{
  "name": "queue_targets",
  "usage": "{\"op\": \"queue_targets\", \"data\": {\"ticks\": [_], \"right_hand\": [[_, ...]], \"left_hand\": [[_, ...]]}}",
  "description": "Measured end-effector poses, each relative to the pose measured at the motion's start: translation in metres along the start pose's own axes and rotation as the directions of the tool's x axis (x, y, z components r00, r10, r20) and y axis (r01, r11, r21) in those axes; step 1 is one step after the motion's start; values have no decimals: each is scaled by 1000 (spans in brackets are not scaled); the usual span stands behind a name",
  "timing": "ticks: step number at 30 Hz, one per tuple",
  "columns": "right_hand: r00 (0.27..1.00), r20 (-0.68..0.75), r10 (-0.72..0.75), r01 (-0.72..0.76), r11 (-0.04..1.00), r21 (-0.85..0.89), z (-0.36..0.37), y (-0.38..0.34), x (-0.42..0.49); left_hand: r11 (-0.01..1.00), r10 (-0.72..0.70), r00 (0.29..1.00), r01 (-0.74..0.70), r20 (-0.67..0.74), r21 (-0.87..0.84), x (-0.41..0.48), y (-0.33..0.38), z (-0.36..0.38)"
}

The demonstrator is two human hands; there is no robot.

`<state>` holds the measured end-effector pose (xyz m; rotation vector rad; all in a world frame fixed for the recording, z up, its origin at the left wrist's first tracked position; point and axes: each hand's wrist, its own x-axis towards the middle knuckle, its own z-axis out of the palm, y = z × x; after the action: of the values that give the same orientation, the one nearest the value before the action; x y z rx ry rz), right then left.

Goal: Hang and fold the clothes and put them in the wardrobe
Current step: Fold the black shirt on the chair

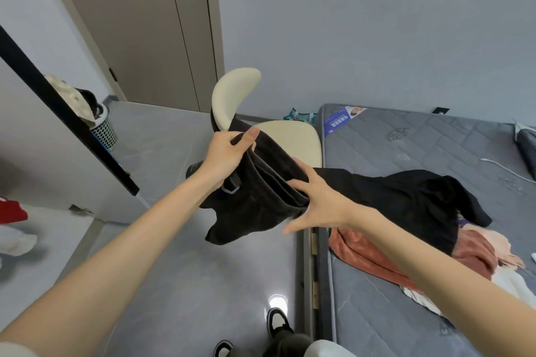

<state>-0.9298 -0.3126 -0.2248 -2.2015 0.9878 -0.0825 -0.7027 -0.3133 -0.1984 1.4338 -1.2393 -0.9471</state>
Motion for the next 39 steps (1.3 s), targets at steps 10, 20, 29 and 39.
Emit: {"op": "queue_targets", "data": {"ticks": [10, 20, 29, 39], "right_hand": [[882, -469, 47, -19, 998, 63, -36, -34, 10], [973, -219, 75, -102, 988, -116, -64, -26, 7], [964, -246, 97, -162, 953, -257, -115, 39, 54], [833, -554, 15, -303, 850, -432, -269, 115, 175]], "left_hand": [[900, 238, 956, -283, 171, 331, -13, 3, -56], [931, 38, 886, -200, 462, 306, -11, -26, -50], [866, 115, 902, -296, 416, 403, 91, -13, -9], [718, 241, 955, -296, 175, 630, 291, 55, 52]]}}
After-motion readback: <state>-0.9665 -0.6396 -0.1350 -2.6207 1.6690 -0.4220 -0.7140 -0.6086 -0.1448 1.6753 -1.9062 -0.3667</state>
